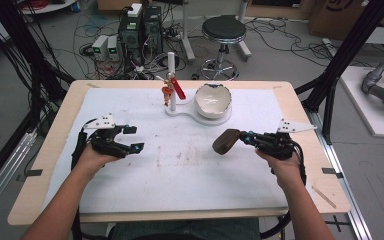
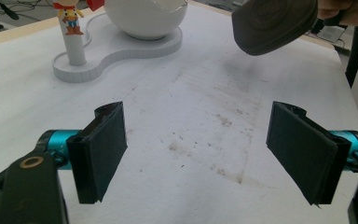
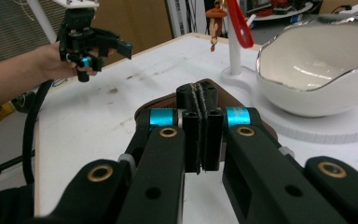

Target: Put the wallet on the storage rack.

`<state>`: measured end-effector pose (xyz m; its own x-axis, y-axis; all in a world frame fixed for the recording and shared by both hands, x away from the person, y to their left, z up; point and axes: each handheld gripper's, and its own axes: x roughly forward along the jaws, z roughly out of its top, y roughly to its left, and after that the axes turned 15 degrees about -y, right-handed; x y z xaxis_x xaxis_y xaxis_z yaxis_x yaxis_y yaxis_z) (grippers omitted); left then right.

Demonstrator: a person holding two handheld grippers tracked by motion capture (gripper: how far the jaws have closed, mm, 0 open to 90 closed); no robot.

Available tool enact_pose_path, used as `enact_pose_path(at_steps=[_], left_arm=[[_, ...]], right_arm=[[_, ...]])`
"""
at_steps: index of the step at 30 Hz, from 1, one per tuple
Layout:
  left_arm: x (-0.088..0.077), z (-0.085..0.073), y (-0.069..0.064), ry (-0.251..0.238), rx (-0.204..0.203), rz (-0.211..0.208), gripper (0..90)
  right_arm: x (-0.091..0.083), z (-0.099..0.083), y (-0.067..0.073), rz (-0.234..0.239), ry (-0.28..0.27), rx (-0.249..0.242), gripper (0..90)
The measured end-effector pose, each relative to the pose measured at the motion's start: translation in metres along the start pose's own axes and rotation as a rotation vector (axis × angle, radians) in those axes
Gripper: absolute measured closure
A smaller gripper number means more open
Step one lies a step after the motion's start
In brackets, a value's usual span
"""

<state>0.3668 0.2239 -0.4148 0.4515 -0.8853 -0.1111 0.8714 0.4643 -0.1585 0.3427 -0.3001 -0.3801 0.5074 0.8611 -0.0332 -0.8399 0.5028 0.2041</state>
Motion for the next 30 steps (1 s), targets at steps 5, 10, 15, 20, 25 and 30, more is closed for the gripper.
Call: enact_pose_path(at_steps=[5,10,15,20,25,30], left_arm=[[0.0,0.0,0.0,0.0,-0.001,0.0,20.0],[-0.001,0.0,0.0,-0.005,-0.002,0.003,20.0],[-0.002,0.001,0.0,-0.005,0.003,0.002,20.0],[-0.002,0.001,0.0,-0.005,0.007,0.002,20.0],[-0.001,0.001,0.0,-0.003,0.006,0.003,20.0],[-0.002,0.001,0.0,-0.003,0.005,0.006,20.0]], right_arm=[[0.008,0.012,-0.004,-0.004,-0.026,-0.011,90.0],[0.015,0.021,-0.007,-0.007,-0.037,-0.014,90.0],[0.024,0.032,-0.012,-0.009,-0.063,-0.018,90.0],[0.03,0.04,-0.017,-0.013,-0.064,-0.034,90.0],[0.036,0.051,-0.022,-0.014,-0.051,-0.042,90.0],[0.043,0.058,-0.026,-0.017,-0.046,-0.051,90.0]])
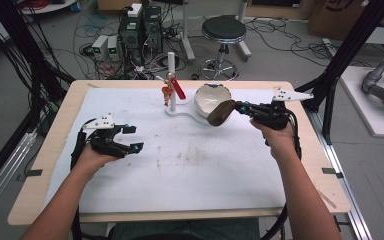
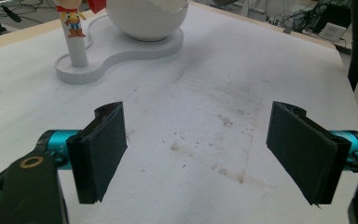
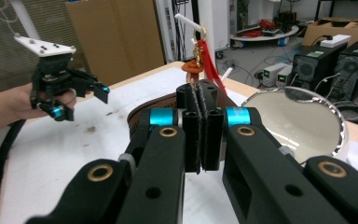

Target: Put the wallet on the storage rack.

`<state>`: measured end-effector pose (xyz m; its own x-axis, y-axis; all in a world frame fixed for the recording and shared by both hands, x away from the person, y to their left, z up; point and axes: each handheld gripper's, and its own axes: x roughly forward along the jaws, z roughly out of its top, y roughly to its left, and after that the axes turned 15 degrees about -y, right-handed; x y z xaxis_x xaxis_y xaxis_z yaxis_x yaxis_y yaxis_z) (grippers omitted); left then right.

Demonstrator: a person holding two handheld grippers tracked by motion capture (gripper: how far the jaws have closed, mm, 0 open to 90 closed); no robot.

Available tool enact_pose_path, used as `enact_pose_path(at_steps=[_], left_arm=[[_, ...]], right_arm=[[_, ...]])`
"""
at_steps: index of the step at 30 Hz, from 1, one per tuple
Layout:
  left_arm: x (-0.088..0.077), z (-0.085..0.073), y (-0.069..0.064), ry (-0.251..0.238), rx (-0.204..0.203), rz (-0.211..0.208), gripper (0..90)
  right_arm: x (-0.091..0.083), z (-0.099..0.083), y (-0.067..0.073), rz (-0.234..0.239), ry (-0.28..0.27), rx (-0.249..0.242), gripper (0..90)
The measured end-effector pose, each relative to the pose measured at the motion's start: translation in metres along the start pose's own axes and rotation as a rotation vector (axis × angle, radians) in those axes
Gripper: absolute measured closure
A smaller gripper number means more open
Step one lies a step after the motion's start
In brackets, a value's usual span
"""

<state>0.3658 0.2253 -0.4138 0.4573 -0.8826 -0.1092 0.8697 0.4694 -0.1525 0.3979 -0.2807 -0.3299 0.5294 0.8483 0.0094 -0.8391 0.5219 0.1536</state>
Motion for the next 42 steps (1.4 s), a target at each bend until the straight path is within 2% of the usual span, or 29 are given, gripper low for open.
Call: enact_pose_path(at_steps=[7,18,26,29,35,42], left_arm=[[-0.002,0.0,0.0,0.001,0.003,0.001,20.0],[-0.008,-0.001,0.001,0.01,0.013,0.014,20.0],[-0.014,-0.002,0.0,0.004,0.013,0.028,20.0],[-0.016,-0.002,0.0,0.004,0.014,0.032,20.0],[-0.017,-0.002,0.0,0.003,0.015,0.031,20.0],[-0.017,-0.003,0.0,0.001,0.011,0.034,20.0]], right_arm=[[0.016,0.009,-0.01,-0.013,-0.001,-0.007,90.0],[0.033,0.015,-0.024,-0.039,0.011,-0.005,90.0],[0.048,0.008,-0.044,-0.074,0.033,0.017,90.0],[0.051,0.005,-0.048,-0.087,0.025,0.025,90.0],[0.058,-0.004,-0.057,-0.114,0.047,0.046,90.0],[0.067,-0.015,-0.063,-0.147,0.083,0.046,90.0]])
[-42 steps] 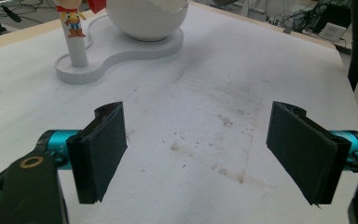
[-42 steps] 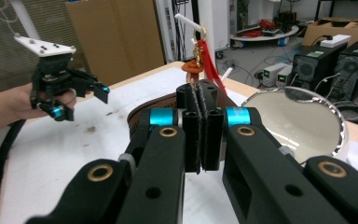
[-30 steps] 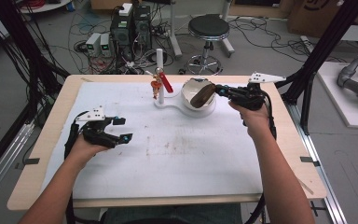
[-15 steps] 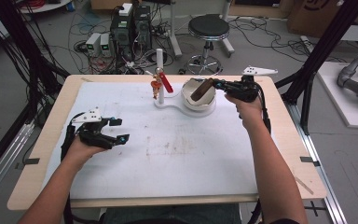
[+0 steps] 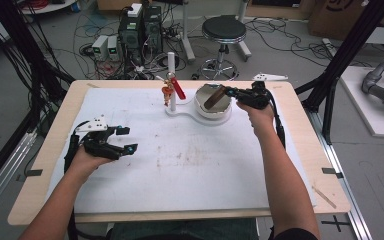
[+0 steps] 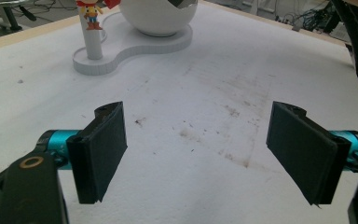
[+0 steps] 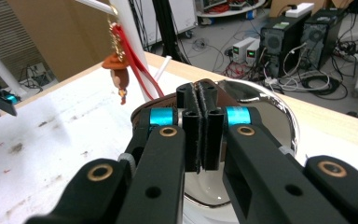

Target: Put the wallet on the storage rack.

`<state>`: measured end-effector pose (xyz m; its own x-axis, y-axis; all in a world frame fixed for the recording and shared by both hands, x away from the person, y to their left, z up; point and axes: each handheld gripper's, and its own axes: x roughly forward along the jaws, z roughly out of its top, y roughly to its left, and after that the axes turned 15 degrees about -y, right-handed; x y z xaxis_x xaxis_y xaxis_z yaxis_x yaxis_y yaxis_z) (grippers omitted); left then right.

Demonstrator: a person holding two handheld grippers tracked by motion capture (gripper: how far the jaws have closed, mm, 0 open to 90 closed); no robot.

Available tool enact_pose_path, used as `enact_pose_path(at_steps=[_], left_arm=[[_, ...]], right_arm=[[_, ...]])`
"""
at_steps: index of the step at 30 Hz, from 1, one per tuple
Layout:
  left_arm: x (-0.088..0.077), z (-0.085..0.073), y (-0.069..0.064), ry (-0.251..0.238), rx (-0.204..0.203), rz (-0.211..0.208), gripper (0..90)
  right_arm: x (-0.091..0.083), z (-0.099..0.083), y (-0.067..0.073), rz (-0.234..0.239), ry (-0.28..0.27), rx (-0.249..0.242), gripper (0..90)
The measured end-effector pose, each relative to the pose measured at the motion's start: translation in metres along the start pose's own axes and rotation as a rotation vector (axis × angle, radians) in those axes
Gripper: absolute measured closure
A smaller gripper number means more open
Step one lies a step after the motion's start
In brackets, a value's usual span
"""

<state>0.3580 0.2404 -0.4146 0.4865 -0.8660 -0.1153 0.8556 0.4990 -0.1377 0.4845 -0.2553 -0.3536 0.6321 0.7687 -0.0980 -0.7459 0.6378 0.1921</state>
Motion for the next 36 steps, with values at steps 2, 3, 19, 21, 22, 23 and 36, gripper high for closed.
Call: enact_pose_path(at_steps=[2,3,19,21,22,23,36], left_arm=[[0.0,0.0,0.0,0.0,0.0,-0.002,20.0],[0.0,0.0,0.0,0.0,0.0,0.0,20.0],[0.001,-0.001,0.001,0.0,-0.007,-0.006,20.0],[0.0,0.0,0.001,-0.003,-0.009,-0.003,20.0],[-0.001,0.0,0.002,-0.008,-0.012,0.0,20.0],[-0.001,0.0,0.002,-0.008,-0.012,0.0,20.0],[0.0,0.001,0.0,0.002,0.005,0.012,20.0]], right_arm=[[0.002,-0.003,-0.002,-0.01,0.01,-0.004,89.9],[0.003,-0.004,-0.002,-0.011,0.017,-0.003,89.9],[-0.017,0.01,0.015,-0.069,0.061,-0.095,43.1],[-0.021,0.013,0.021,-0.069,0.058,-0.119,42.1],[-0.023,0.015,0.023,-0.068,0.054,-0.126,41.1],[-0.025,0.017,0.026,-0.068,0.046,-0.135,40.0],[-0.052,0.015,0.048,-0.036,-0.044,-0.175,31.7]])
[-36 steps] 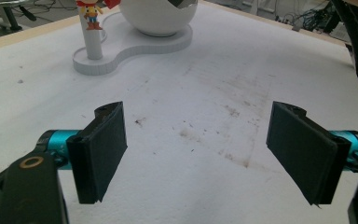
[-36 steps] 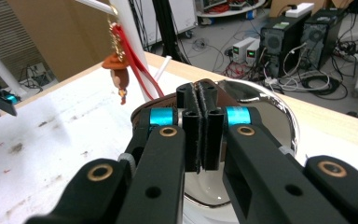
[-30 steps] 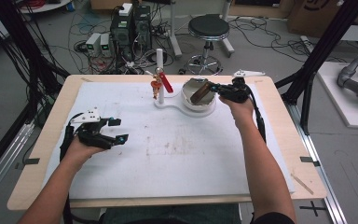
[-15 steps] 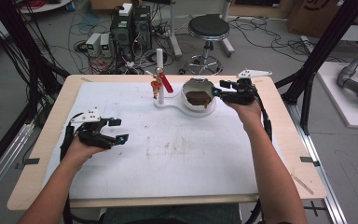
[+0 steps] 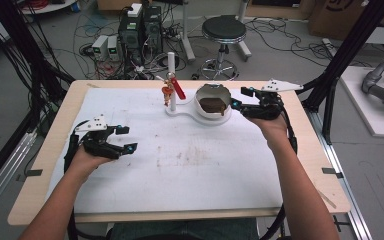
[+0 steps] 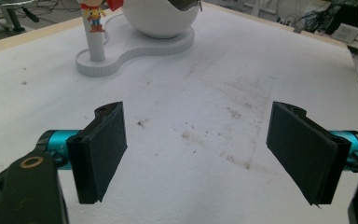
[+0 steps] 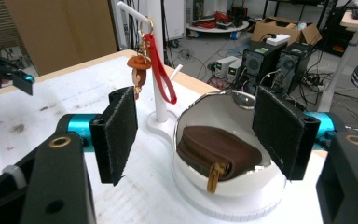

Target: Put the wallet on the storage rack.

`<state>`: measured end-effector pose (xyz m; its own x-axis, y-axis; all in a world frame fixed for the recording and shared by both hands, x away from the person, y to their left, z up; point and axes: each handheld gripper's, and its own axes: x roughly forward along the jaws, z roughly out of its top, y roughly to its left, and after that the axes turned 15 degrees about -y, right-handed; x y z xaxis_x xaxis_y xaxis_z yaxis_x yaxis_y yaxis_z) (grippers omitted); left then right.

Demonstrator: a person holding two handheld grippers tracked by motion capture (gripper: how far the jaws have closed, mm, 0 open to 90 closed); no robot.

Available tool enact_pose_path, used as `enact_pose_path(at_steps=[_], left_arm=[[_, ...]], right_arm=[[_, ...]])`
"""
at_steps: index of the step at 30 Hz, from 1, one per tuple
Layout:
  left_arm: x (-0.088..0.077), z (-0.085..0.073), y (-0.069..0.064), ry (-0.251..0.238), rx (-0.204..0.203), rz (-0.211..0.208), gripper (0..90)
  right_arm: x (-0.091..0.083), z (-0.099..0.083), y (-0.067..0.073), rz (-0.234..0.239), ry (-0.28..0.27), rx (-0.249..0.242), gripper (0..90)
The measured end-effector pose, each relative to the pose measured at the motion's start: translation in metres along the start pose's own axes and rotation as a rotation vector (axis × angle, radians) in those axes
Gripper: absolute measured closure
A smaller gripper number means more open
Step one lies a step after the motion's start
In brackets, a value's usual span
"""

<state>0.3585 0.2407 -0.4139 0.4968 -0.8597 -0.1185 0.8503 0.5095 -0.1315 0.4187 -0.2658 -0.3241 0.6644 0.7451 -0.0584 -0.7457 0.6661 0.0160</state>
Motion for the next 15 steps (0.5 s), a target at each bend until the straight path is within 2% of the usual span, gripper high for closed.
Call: enact_pose_path(at_steps=[7,15], left_arm=[[0.0,0.0,0.001,-0.006,-0.001,0.006,20.0],[0.001,0.001,0.0,-0.027,-0.002,0.005,20.0]], right_arm=[[-0.021,-0.011,0.005,0.023,-0.005,0.001,28.4],[-0.034,-0.022,0.012,0.044,-0.009,0.009,25.2]])
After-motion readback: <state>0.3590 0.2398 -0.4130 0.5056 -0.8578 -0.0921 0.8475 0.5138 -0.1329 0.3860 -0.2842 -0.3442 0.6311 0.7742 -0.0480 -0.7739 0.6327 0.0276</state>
